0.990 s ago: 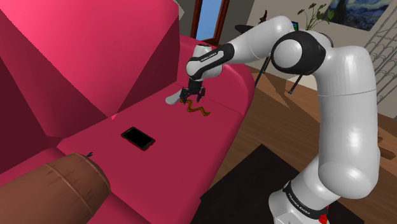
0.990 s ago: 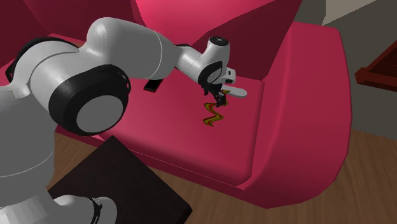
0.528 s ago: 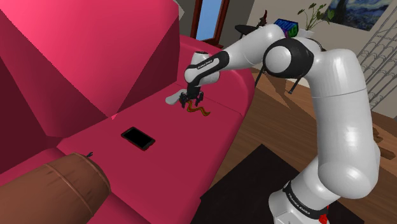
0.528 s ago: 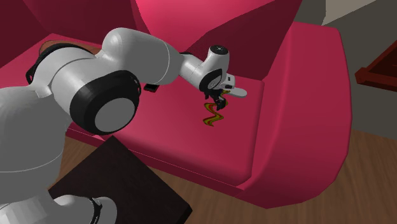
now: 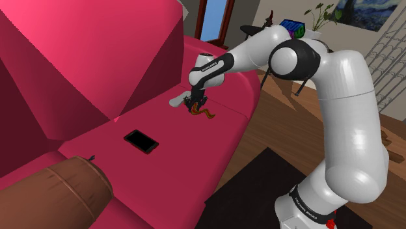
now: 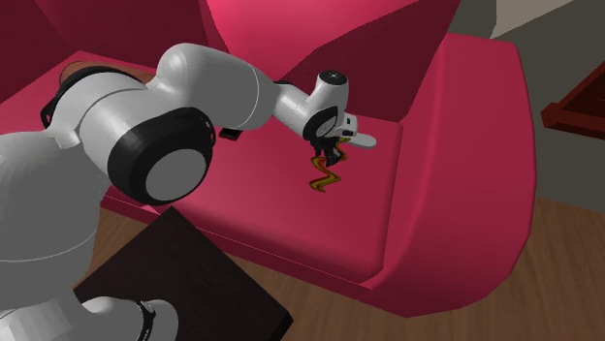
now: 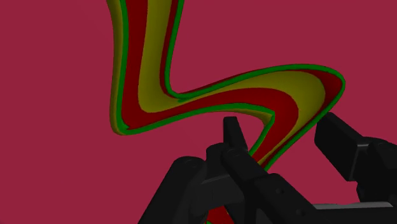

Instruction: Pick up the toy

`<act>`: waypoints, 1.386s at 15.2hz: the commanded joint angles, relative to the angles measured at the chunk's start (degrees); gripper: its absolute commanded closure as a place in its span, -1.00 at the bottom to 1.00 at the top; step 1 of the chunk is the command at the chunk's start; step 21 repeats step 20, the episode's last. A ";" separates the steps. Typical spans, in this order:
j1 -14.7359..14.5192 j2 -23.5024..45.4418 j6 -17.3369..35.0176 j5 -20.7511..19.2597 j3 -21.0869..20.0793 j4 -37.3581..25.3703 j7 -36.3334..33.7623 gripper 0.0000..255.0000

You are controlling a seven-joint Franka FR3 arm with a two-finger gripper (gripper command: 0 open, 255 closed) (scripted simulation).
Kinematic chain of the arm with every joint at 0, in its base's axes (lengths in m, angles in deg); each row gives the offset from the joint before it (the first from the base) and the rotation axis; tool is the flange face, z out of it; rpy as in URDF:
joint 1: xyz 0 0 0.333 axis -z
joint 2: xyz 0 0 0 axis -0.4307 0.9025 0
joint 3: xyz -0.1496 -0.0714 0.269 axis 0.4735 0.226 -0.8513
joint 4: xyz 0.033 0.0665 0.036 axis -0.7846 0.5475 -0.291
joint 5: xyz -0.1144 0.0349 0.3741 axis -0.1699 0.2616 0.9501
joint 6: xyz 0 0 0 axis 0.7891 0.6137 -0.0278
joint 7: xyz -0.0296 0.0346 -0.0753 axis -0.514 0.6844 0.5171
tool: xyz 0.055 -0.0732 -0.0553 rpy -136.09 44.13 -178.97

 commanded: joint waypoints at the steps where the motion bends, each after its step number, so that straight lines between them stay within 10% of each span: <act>1: -0.03 0.06 -0.01 0.01 -0.04 0.09 0.01 1.00; 21: -0.21 -7.27 -8.01 -0.48 0.34 -0.58 -0.30 1.00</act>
